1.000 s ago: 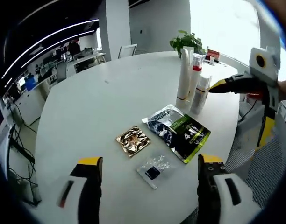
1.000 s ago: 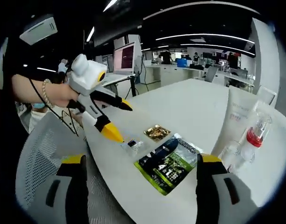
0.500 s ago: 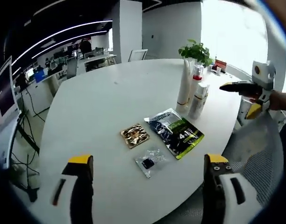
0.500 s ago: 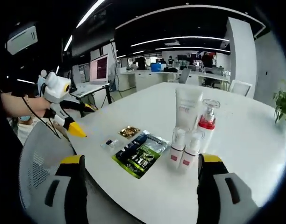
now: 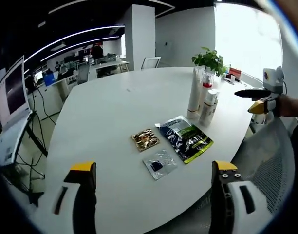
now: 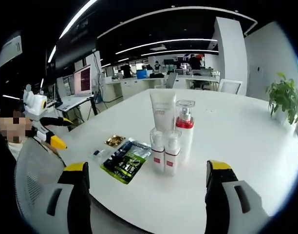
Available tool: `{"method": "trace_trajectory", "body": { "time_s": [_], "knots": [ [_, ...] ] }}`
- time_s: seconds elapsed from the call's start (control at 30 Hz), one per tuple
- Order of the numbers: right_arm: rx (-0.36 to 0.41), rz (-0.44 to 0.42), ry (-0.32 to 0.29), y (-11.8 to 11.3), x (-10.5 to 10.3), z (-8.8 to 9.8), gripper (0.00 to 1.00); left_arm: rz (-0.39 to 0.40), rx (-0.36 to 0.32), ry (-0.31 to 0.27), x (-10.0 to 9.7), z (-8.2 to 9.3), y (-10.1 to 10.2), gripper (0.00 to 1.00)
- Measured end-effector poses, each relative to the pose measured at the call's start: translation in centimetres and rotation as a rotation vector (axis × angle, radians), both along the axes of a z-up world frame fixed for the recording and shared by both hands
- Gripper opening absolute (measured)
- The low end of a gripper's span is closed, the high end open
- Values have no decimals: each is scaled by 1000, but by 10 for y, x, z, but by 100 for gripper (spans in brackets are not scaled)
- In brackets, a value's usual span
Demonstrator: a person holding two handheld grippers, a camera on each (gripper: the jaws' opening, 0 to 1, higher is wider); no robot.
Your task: Arrange the skincare products in the storage area until every visible bottle or jar stands upright without overlapping.
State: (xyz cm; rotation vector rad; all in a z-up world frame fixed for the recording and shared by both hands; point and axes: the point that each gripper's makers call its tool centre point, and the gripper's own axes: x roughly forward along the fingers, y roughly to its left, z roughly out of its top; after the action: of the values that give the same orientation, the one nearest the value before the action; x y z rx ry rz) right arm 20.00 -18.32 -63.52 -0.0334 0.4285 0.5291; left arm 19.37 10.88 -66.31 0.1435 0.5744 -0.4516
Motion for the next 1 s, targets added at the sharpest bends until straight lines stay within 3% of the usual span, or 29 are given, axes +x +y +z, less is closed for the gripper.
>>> {"method": "trace_trajectory", "body": {
  "time_s": [1.0],
  "knots": [
    [-27,16,20,7,0,-6,96,1,3,11,-1,-4,-3,95]
  ]
}}
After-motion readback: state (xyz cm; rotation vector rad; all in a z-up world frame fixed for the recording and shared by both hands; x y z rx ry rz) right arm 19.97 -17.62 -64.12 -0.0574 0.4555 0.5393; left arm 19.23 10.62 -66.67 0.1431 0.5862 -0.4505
